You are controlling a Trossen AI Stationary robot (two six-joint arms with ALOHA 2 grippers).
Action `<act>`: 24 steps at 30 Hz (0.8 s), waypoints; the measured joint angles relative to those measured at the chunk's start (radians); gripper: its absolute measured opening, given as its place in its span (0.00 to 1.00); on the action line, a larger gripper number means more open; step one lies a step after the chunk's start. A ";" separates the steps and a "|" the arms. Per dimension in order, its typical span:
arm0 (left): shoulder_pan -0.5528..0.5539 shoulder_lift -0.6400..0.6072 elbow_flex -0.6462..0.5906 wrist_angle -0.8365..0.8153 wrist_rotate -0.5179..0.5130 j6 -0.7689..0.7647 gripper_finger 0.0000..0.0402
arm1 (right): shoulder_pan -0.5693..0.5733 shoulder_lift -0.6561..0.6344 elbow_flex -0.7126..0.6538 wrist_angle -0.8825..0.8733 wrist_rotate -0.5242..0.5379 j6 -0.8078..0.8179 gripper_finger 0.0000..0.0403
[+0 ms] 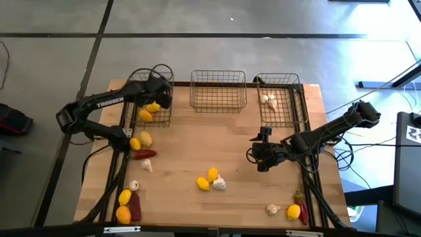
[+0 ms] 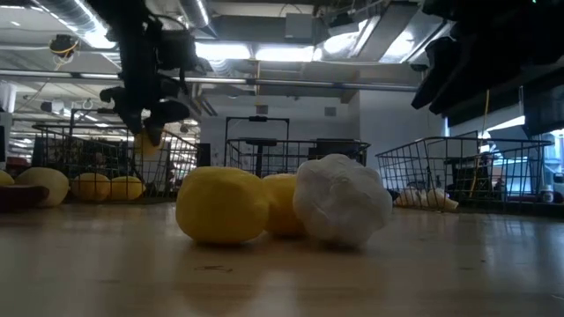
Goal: Sort produce into baskets
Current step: Put the yellow lemon into the left gold wire basket
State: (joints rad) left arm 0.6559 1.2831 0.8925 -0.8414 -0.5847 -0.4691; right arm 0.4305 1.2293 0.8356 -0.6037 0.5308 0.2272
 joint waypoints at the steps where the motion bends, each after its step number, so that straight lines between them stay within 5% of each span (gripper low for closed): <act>1: 0.016 0.000 -0.009 0.020 0.011 0.005 0.53 | 0.000 0.000 0.000 0.000 0.000 0.000 0.68; 24: 0.158 0.000 -0.227 0.334 0.155 0.079 0.53 | 0.000 0.000 0.000 0.004 0.008 0.000 0.68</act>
State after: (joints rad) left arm 0.8138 1.2835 0.6655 -0.5072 -0.4292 -0.3897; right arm 0.4305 1.2293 0.8356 -0.5998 0.5387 0.2267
